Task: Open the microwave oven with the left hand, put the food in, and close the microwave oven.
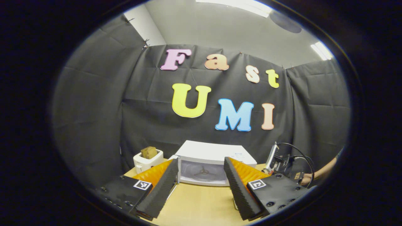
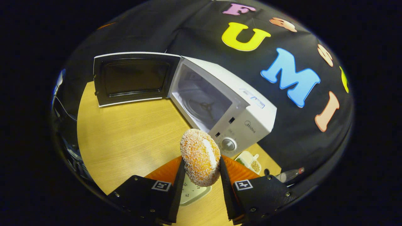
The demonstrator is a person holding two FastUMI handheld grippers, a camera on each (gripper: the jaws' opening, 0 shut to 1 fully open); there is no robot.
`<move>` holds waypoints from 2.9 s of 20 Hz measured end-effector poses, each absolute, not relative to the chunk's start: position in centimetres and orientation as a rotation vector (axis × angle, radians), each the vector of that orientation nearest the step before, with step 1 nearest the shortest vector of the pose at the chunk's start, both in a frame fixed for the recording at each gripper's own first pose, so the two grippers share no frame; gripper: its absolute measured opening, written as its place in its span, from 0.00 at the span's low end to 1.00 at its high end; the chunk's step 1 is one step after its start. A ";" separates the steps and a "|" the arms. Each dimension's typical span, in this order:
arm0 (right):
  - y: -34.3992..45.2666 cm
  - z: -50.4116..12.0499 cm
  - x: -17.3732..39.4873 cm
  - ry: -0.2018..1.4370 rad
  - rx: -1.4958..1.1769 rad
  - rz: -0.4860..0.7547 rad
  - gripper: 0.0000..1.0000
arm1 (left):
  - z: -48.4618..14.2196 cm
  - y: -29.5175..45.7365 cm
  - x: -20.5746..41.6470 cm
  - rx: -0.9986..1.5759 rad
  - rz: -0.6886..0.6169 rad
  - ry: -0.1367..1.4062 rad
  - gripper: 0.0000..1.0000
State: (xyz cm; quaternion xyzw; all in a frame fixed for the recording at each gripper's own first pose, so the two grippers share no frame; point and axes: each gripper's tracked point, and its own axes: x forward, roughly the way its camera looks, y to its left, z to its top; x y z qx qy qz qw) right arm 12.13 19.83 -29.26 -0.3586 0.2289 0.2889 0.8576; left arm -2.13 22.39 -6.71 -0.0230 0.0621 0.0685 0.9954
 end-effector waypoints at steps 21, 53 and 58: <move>31.2 -30.4 21.6 0.202 -1.230 0.536 0.59 | -6.0 29.5 -7.9 0.067 0.267 0.133 0.93; 34.8 -36.5 27.9 0.356 -1.048 0.546 0.82 | -8.4 33.7 -6.4 0.013 0.303 0.160 0.94; 32.5 -33.4 23.4 0.377 -0.824 0.561 0.83 | -9.4 32.5 -5.1 -0.013 0.256 0.162 0.94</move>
